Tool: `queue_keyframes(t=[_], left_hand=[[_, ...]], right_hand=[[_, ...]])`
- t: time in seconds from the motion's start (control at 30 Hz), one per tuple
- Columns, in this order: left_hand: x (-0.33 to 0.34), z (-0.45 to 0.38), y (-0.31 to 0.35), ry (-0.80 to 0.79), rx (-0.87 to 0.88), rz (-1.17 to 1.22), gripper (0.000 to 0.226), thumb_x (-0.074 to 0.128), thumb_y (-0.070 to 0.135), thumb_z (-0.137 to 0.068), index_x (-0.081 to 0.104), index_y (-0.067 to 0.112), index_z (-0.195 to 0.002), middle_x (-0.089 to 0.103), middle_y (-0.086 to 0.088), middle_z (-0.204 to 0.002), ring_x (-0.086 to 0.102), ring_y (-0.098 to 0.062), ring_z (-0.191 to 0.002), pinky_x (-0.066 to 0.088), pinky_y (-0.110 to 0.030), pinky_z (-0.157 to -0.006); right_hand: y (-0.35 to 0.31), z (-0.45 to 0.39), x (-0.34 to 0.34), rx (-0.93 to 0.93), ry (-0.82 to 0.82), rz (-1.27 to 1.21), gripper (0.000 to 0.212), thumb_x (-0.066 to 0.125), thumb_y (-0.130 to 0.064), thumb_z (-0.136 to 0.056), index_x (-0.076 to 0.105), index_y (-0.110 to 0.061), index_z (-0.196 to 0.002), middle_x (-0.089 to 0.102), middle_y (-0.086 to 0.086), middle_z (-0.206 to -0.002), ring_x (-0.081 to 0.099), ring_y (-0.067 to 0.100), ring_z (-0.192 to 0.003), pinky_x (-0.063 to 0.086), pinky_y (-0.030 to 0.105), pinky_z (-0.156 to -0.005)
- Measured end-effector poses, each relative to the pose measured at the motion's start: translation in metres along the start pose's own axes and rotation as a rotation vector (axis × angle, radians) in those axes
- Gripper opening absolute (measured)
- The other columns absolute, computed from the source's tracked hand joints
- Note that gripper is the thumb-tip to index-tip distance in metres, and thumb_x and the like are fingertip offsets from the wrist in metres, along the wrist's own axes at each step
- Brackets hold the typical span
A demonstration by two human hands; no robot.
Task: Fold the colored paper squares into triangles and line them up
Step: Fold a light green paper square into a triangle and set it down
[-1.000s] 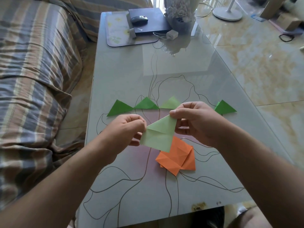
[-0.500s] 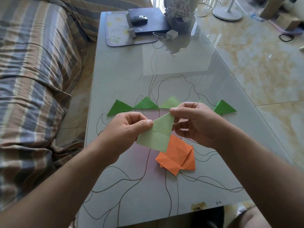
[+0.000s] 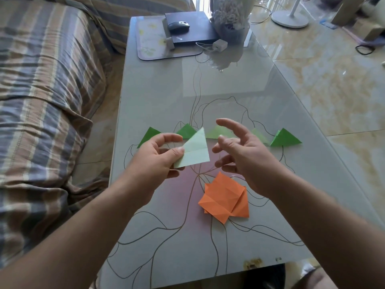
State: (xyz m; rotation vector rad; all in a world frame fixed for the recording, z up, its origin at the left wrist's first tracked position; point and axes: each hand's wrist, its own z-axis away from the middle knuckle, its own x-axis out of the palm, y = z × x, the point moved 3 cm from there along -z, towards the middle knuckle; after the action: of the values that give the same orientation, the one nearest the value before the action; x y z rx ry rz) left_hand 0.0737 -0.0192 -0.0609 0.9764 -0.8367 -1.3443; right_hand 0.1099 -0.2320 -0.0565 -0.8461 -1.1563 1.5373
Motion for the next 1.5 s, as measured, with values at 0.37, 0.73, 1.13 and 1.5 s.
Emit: queue_keyframes(t=[0.37, 0.73, 1.13, 1.5], left_hand=[[0.005, 0.007, 0.005, -0.017, 0.158, -0.139, 0.037, 0.047, -0.001, -0.1, 0.078, 0.019, -0.095, 0.077, -0.003, -0.099, 0.072, -0.034, -0.084, 0.058, -0.052, -0.088], [0.007, 0.02, 0.014, -0.095, 0.52, -0.355, 0.039, 0.07, -0.006, -0.089, 0.072, 0.027, -0.11, 0.078, 0.008, -0.102, 0.077, -0.016, -0.095, 0.062, -0.038, -0.088], [0.019, 0.021, 0.006, 0.044, 0.423, 0.041, 0.015, 0.08, 0.025, -0.084, 0.074, 0.017, -0.095, 0.077, -0.004, -0.089, 0.075, -0.026, -0.085, 0.061, -0.034, -0.081], [0.016, 0.021, 0.01, 0.063, 0.53, 0.042, 0.022, 0.078, 0.001, -0.087, 0.069, 0.015, -0.102, 0.078, -0.005, -0.1, 0.076, -0.025, -0.094, 0.061, -0.032, -0.085]], right_hand=[[0.007, 0.003, 0.009, -0.228, -0.035, 0.257, 0.016, 0.086, -0.015, -0.084, 0.08, -0.025, -0.094, 0.061, -0.011, -0.072, 0.052, 0.018, -0.062, 0.044, 0.033, -0.061], [0.0, 0.007, 0.011, -0.072, -0.131, -0.089, 0.029, 0.079, -0.023, -0.079, 0.073, -0.011, -0.104, 0.072, 0.026, -0.101, 0.067, 0.024, -0.076, 0.054, 0.04, -0.081], [0.001, 0.006, 0.015, -0.123, -0.078, -0.286, 0.013, 0.08, -0.009, -0.074, 0.069, -0.01, -0.082, 0.07, 0.01, -0.083, 0.067, 0.02, -0.074, 0.06, 0.038, -0.082], [-0.009, 0.012, 0.008, -0.466, 0.122, 0.169, 0.017, 0.087, -0.006, -0.079, 0.077, -0.019, -0.083, 0.075, 0.008, -0.091, 0.071, 0.03, -0.082, 0.062, 0.049, -0.079]])
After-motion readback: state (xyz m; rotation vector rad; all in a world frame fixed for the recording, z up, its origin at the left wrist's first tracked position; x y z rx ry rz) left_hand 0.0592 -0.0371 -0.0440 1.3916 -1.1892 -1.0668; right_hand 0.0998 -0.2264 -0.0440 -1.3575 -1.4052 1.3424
